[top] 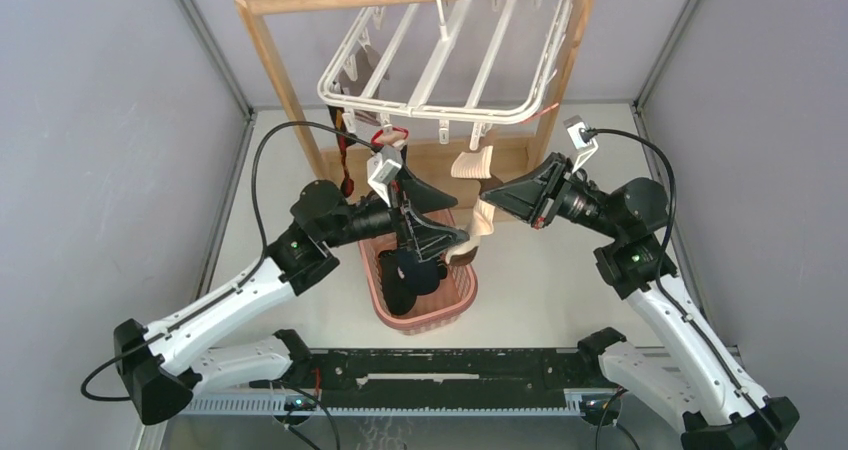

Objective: Remove the socks clipped to the hanger
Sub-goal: Remove the sock from the hanger.

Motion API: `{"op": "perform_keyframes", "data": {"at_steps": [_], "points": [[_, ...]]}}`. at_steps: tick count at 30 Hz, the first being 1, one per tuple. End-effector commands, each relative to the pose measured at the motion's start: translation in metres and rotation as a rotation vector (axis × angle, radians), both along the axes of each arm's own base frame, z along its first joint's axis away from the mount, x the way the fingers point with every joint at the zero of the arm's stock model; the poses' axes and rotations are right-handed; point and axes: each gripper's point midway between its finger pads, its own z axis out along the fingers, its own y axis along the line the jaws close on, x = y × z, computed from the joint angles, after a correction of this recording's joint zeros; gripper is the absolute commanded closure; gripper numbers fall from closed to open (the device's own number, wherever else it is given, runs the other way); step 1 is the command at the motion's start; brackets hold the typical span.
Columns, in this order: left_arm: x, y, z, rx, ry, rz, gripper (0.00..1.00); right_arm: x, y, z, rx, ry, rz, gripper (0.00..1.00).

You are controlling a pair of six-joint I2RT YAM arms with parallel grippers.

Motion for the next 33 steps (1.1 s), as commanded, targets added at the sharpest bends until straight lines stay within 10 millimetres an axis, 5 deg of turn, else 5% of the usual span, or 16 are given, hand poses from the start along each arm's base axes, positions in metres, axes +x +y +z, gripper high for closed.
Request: {"op": "perform_keyframes", "data": {"at_steps": [1, 10, 16, 19, 23, 25, 33], "points": [[-0.002, -0.003, -0.005, -0.003, -0.029, 0.014, 0.05, -0.007, 0.006, 0.024, 0.073, -0.064, 0.017, 1.0], [-0.007, -0.011, -0.025, 0.028, -0.004, 0.006, 0.07, -0.008, 0.012, 0.024, 0.081, -0.058, 0.026, 1.0], [-0.011, -0.019, -0.031, 0.03, 0.013, -0.019, 0.17, -0.008, 0.014, 0.024, 0.082, -0.056, 0.029, 1.0], [-0.012, -0.022, -0.033, 0.036, 0.019, -0.027, 0.3, -0.008, 0.015, 0.023, 0.079, -0.055, 0.03, 1.0], [-0.011, -0.025, -0.035, 0.058, 0.033, -0.032, 0.71, -0.007, 0.014, 0.021, 0.071, -0.056, 0.024, 1.0], [-0.01, -0.025, -0.036, 0.069, 0.04, -0.029, 0.84, -0.008, 0.014, 0.019, 0.065, -0.054, 0.023, 1.0], [-0.008, -0.019, -0.03, 0.08, 0.038, 0.006, 0.96, -0.006, 0.011, 0.008, 0.02, -0.05, -0.008, 1.0]]}}
